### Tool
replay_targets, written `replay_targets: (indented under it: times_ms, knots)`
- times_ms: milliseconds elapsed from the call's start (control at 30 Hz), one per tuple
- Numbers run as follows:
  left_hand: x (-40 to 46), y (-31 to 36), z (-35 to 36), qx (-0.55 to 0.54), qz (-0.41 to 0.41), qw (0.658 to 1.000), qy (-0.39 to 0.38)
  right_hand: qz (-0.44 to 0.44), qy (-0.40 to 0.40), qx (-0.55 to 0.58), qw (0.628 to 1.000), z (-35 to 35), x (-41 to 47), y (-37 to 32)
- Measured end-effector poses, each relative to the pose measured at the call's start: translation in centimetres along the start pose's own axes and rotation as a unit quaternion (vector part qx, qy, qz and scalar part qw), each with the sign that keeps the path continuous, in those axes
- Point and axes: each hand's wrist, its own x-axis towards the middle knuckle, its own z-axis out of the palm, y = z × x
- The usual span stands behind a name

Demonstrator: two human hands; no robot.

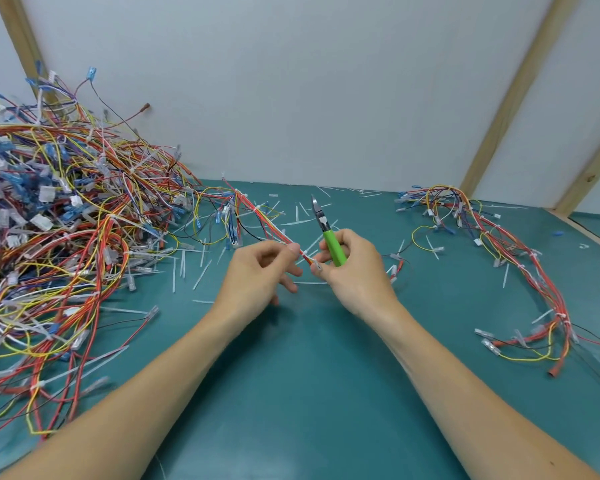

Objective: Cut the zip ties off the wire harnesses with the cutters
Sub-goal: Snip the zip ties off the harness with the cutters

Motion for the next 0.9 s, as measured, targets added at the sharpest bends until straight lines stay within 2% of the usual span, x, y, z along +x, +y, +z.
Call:
replay_targets:
  times_ms: [100, 267, 400, 467, 533, 667, 800, 900]
  knots:
    - [-0.3, -0.1, 0.3, 0.002, 0.013, 1.000, -0.026, -0.026, 0.012, -0.013, 1.000, 0.3, -0.4, -0.2]
    - [0.1, -0.3, -0.4, -0.010, 0.014, 1.000, 0.002, -0.042, 0.013, -0.028, 0.999, 0.2, -0.6, -0.6]
    - [0.4, -0.4, -0.7, -0.013, 0.032, 0.999, 0.032, -0.016, 0.030, 0.053, 0.998, -0.9, -0.4, -1.6]
    - [0.5, -0.5, -0.8, 0.000, 0.040, 0.999, 0.035, 0.035, -0.018, 0.137, 0.990, -1.8, 0.0, -2.1]
    - [0.5, -0.4, -0.9, 0.008, 0.047, 0.998, 0.039, 0.094, -0.081, 0.169, 0.978, -2.6, 0.4, -2.4]
    - [0.6, -0.3, -1.0, 0.011, 0.053, 0.997, 0.052, 0.114, -0.176, 0.069, 0.975, -3.2, 0.5, -2.1]
    - [0.7, -0.2, -1.1, 0.008, 0.047, 0.996, 0.071, 0.066, -0.203, -0.006, 0.977, -3.1, 0.3, -1.8]
    - [0.8, -0.1, -1.2, 0.000, 0.046, 0.995, 0.086, 0.071, -0.223, -0.018, 0.972, -3.2, 0.3, -1.7]
